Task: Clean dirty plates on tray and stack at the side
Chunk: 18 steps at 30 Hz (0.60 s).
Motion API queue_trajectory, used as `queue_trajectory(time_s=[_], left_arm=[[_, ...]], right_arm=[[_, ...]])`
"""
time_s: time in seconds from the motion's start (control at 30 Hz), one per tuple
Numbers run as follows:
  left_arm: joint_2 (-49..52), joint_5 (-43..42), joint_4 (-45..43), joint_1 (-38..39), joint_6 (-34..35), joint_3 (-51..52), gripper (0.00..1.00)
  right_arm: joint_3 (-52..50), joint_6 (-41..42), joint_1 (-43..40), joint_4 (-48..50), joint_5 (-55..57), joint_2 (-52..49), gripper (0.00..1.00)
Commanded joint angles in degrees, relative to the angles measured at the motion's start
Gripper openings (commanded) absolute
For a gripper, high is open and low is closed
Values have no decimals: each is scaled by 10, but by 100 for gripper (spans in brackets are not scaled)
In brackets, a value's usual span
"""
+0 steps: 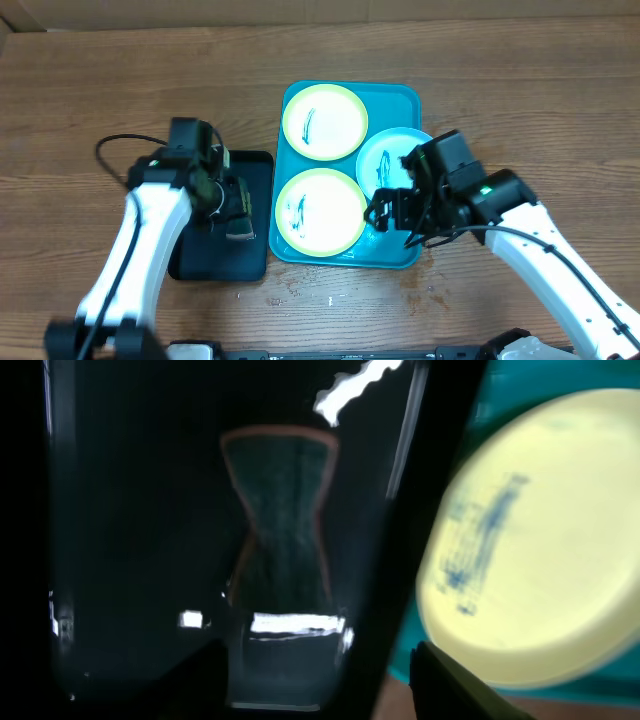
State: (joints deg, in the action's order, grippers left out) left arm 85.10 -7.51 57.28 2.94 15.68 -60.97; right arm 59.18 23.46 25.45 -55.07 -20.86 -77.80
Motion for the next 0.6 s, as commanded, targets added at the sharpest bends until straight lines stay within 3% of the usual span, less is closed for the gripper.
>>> queue_trajectory(time_s=[0.0, 0.07, 0.23, 0.3, 0.4, 0.57], left_arm=[[65, 36, -30, -3, 6, 10, 51], [104, 37, -54, -3, 6, 10, 38], [179, 30, -89, -2, 7, 10, 23], [195, 30, -93, -3, 6, 10, 4], [197, 17, -89, -3, 6, 4, 4], [162, -4, -11, -7, -4, -58, 4]], right_arm=[[-1, 36, 23, 12, 35, 7, 100], [-2, 36, 26, 16, 37, 7, 100], [-3, 36, 26, 19, 40, 4, 100], [-4, 46, 26, 24, 47, 0, 100], [-8, 72, 26, 43, 54, -12, 96], [-9, 72, 26, 55, 54, -54, 76]])
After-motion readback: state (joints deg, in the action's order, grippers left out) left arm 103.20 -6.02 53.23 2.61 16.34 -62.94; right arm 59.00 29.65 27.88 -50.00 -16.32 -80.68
